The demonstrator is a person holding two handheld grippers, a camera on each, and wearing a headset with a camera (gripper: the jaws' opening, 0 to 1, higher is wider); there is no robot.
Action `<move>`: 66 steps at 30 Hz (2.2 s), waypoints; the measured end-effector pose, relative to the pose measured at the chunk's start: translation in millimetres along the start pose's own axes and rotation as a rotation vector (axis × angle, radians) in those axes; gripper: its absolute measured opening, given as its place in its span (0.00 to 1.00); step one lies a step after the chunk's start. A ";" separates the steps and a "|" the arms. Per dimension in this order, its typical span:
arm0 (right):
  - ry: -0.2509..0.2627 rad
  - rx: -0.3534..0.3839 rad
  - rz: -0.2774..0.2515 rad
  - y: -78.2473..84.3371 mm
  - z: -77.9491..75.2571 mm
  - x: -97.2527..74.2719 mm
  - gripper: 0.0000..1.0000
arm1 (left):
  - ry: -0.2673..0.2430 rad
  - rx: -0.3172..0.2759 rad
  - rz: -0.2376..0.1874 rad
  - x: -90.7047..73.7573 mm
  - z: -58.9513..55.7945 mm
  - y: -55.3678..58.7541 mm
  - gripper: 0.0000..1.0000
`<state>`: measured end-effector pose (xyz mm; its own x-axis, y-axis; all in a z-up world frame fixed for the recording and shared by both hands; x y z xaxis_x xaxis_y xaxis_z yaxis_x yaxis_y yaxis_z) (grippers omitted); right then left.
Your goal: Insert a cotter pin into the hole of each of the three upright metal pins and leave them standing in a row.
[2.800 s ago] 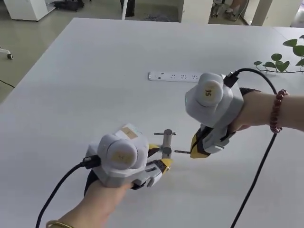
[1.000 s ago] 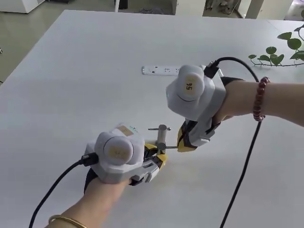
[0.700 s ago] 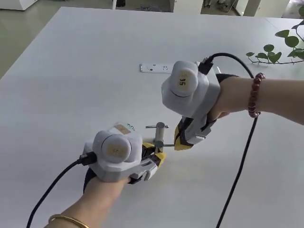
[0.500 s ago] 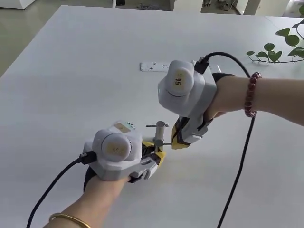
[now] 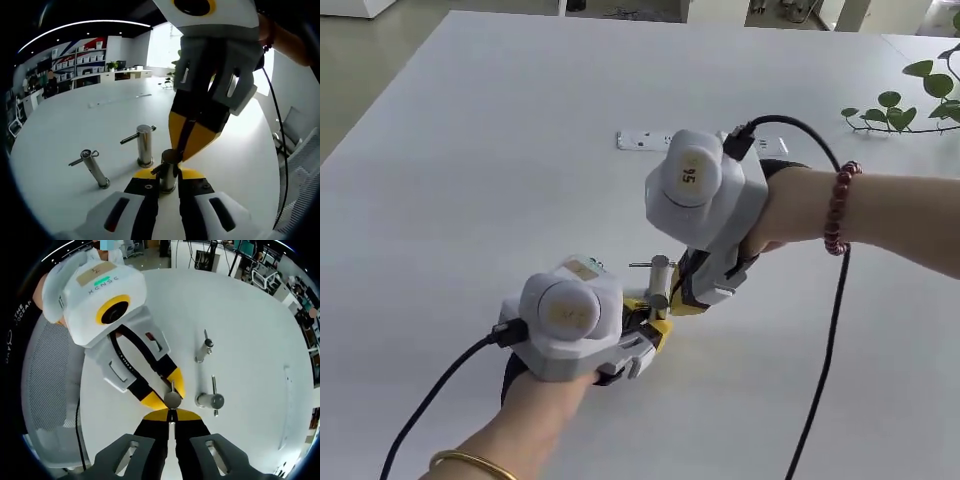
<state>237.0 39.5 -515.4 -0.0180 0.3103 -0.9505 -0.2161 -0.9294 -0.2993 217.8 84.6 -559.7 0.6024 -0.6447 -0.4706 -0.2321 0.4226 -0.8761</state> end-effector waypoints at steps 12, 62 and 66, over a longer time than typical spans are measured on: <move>-0.002 0.041 -0.040 2.5 1.4 -10.6 0.08 | -0.007 -0.011 0.035 -0.8 -1.5 9.0 0.12; 0.020 0.044 -0.081 2.5 4.3 -6.3 0.07 | -0.024 -0.062 0.046 -2.0 -5.5 13.5 0.19; 0.021 0.037 -0.089 1.1 5.5 -5.7 0.10 | -0.029 -0.062 0.054 -4.5 -3.8 14.0 0.23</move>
<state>231.5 37.8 -509.9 0.0231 0.3871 -0.9217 -0.2522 -0.8899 -0.3801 208.9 91.0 -570.3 0.6093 -0.6033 -0.5145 -0.3111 0.4149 -0.8550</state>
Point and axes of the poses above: the centre of the closed fingertips' face, and the gripper's own axes: x roughly forward along the fingers, z roughly to its left, y roughly out of its underside, the point moved 5 cm from there along -x, roughly backward along the fingers, and after that the axes turned 15 degrees about x, right-handed, at the moved point
